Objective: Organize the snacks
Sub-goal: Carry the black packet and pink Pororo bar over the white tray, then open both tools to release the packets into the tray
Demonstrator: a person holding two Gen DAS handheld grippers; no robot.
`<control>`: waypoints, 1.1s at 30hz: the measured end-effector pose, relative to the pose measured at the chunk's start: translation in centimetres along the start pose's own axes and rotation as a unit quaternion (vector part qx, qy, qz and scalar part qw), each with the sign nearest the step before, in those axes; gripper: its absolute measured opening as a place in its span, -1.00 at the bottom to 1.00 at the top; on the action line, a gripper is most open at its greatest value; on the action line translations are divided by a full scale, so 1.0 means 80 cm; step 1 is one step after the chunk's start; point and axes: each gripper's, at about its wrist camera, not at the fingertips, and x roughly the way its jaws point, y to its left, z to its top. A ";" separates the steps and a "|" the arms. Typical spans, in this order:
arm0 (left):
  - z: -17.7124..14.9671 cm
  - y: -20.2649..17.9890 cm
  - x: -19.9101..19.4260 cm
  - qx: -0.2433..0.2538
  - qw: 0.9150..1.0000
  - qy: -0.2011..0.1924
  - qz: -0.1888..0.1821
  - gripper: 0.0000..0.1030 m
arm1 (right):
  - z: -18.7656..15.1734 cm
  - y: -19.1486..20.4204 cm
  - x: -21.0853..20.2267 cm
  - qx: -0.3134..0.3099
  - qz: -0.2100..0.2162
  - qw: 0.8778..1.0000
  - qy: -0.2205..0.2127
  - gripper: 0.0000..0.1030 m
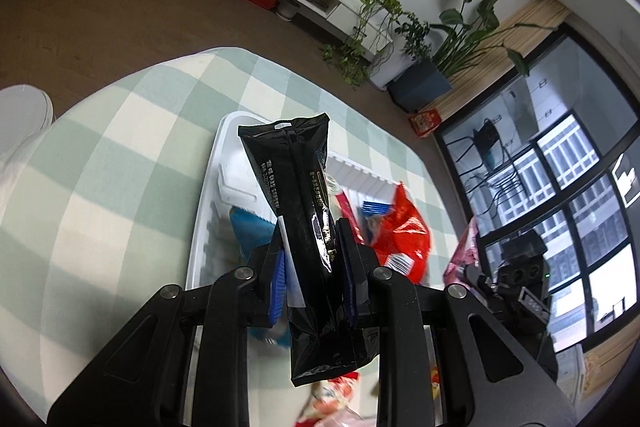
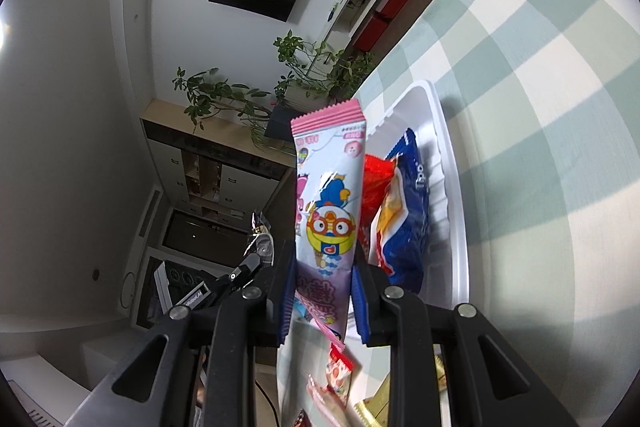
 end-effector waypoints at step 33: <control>0.024 -0.017 0.040 0.087 0.988 -0.004 0.125 -0.19 | 0.017 0.019 0.004 -0.113 -0.131 0.985 -0.027 0.16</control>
